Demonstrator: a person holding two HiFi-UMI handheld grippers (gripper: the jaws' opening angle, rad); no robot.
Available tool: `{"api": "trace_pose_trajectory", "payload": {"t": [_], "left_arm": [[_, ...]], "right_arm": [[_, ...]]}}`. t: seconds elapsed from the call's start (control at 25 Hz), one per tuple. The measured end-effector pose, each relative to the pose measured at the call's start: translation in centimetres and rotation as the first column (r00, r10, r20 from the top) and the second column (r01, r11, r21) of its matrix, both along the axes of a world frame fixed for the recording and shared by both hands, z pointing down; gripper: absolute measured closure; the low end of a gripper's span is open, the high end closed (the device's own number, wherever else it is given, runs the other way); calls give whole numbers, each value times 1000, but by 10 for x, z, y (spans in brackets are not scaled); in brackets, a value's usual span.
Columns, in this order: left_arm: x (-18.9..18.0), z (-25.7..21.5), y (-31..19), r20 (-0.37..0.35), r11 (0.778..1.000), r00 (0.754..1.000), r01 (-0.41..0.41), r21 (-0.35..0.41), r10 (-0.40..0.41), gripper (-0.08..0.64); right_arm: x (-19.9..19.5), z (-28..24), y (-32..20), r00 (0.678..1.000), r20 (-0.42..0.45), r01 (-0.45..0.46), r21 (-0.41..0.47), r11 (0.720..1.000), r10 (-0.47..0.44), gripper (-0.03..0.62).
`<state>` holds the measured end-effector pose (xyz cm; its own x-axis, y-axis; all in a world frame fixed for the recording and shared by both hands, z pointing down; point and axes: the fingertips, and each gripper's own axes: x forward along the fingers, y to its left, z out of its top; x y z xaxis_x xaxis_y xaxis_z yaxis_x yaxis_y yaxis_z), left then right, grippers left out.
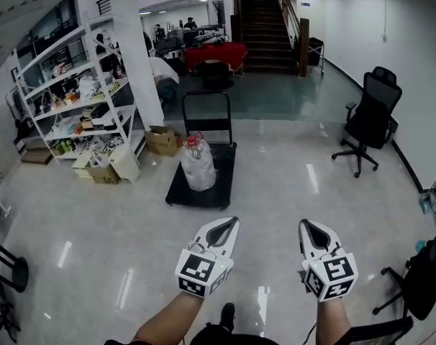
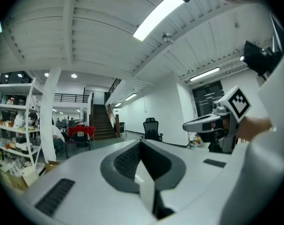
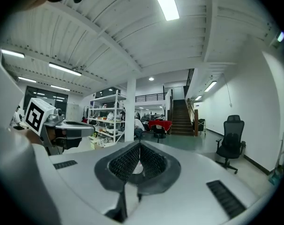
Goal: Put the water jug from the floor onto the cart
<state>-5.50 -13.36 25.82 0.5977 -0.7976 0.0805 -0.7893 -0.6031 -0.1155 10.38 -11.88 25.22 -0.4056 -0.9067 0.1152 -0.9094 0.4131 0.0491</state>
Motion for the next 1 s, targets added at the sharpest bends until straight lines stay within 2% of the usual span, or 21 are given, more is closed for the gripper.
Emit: {"api": "trace_pose_trajectory", "payload": {"t": [0.12, 0.2, 0.32, 0.44, 0.6, 0.76, 1.0], "left_arm": [[19, 7, 53, -20, 999, 1000, 4, -49, -5, 560], [28, 6, 92, 0, 999, 1000, -6, -53, 6, 559], [26, 4, 145, 25, 999, 1000, -8, -41, 9, 560], [17, 11, 189, 1, 998, 1000, 3, -63, -3, 560], [-3, 25, 262, -14, 997, 1000, -17, -78, 16, 558], [-30, 46, 338, -15, 997, 999, -42, -60, 41, 560], [-83, 79, 434, -58, 986, 998, -21, -163, 12, 560]], "right_arm": [[13, -2, 59, 999, -11, 33, 16, 999, -33, 589], [24, -3, 94, 999, 36, 28, 5, 1000, -29, 589], [33, -8, 143, 995, 103, 2, 3, 1000, -2, 589], [33, -9, 188, 995, 102, -17, 5, 1000, 16, 589], [12, 4, 259, 993, 109, -40, -5, 999, 40, 589], [-7, 29, 332, 992, 103, -73, -8, 997, 73, 589], [-34, 69, 445, 993, 65, -90, -117, 989, 98, 589]]}}
